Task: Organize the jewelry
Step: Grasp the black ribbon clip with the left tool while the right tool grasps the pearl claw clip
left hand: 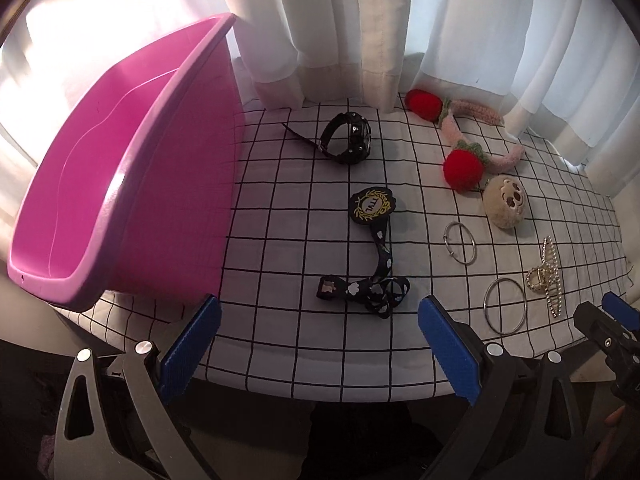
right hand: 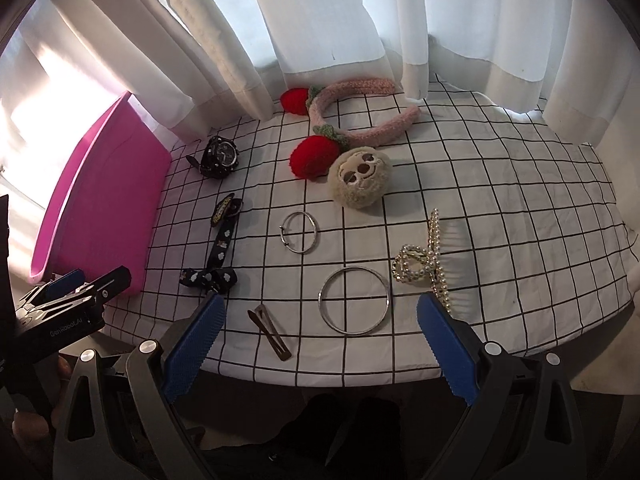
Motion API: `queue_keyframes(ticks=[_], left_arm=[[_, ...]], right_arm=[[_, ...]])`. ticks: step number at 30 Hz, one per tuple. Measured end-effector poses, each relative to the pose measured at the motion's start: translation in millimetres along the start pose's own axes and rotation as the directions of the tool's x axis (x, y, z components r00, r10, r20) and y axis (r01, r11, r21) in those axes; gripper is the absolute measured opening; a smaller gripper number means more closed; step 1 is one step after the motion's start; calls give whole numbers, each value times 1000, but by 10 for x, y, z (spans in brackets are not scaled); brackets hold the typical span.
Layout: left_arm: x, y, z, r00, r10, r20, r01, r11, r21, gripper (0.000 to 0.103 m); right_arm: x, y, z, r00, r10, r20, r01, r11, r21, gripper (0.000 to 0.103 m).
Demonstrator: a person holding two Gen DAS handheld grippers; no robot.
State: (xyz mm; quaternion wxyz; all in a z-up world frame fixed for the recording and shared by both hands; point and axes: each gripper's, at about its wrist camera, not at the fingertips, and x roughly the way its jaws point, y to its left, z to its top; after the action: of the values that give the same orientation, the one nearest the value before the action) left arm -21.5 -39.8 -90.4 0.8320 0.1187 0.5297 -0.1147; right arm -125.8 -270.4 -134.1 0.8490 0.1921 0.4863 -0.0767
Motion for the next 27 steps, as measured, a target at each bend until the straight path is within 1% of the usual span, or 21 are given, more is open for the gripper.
queue_keyframes(ticks=[4, 6, 9, 12, 14, 19, 25, 27], left_arm=[[303, -52, -81, 998, -43, -39, 42, 999, -7, 97], [437, -70, -106, 998, -34, -48, 33, 999, -9, 97], [612, -77, -124, 998, -23, -53, 23, 1000, -12, 97], [737, -62, -122, 998, -30, -50, 29, 999, -27, 97], [815, -64, -109, 998, -34, -50, 32, 999, -31, 97], [1019, -70, -98, 996, -35, -80, 31, 998, -49, 97], [1137, -140, -131, 997, -25, -78, 23, 999, -25, 97], [1182, -160, -137, 996, -22, -81, 21, 1000, -21, 97]], right_arm=[[208, -241, -79, 998, -62, -11, 62, 998, -11, 92], [284, -351, -92, 994, -106, 4, 107, 994, -12, 92], [362, -527, -49, 990, -135, 31, 135, 991, 7, 92], [504, -683, 28, 990, -137, 22, 137, 990, 38, 92], [628, -751, 68, 988, -157, 8, 157, 987, 46, 92], [936, -822, 107, 983, -171, -60, 173, 984, 38, 92], [1066, -868, 102, 975, -211, -68, 213, 977, 25, 92], [1103, -885, 104, 975, -210, -73, 212, 977, 19, 92]])
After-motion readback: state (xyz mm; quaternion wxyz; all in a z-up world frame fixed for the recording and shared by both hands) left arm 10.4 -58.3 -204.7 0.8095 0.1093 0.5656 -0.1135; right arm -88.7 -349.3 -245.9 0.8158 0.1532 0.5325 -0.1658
